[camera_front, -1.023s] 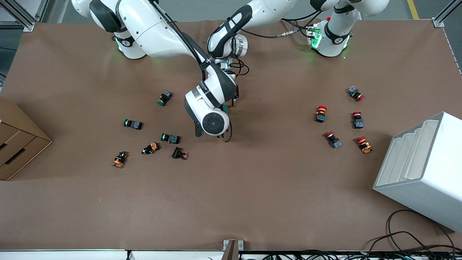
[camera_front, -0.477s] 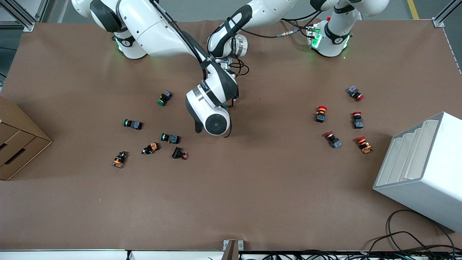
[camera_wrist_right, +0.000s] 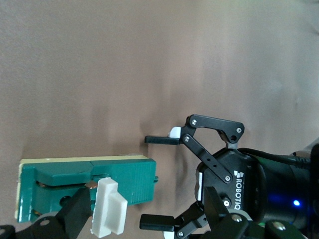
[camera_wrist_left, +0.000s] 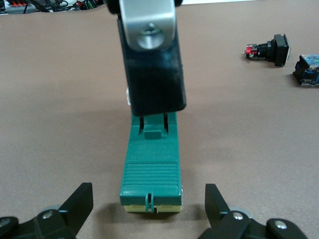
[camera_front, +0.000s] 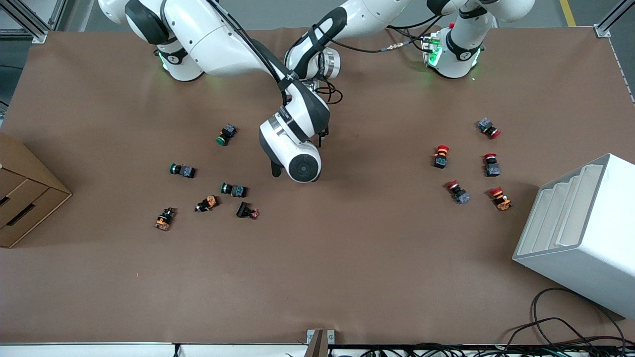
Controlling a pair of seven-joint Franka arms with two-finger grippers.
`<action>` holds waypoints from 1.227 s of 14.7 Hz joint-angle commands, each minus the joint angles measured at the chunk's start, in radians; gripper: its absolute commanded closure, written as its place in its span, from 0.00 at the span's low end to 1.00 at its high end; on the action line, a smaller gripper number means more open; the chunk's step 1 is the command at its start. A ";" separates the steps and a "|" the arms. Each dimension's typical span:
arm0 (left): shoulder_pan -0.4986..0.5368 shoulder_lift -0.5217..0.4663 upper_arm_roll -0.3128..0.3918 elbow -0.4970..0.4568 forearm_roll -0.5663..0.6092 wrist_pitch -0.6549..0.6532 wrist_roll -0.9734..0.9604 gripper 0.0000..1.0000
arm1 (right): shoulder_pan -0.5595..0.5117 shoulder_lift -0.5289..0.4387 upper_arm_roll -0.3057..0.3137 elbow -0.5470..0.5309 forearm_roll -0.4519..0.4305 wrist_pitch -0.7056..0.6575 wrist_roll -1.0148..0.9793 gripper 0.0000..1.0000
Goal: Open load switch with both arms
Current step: 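Press the white handle down onto the switch with the right gripper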
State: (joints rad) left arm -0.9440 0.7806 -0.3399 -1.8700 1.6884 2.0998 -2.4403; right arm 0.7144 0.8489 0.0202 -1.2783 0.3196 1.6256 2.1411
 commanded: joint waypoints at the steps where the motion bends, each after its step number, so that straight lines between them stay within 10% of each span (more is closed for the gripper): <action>1: -0.006 -0.006 0.002 -0.008 0.022 -0.007 -0.016 0.01 | -0.004 -0.002 0.012 -0.004 0.039 -0.012 0.003 0.00; 18: 0.005 -0.004 0.004 -0.012 0.011 -0.006 0.057 0.01 | 0.052 0.007 0.021 -0.041 0.042 -0.003 0.000 0.00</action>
State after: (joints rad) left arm -0.9403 0.7806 -0.3363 -1.8749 1.6885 2.0992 -2.3857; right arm 0.7318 0.8530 0.0281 -1.3055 0.3292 1.6242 2.1409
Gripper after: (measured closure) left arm 0.009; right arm 0.000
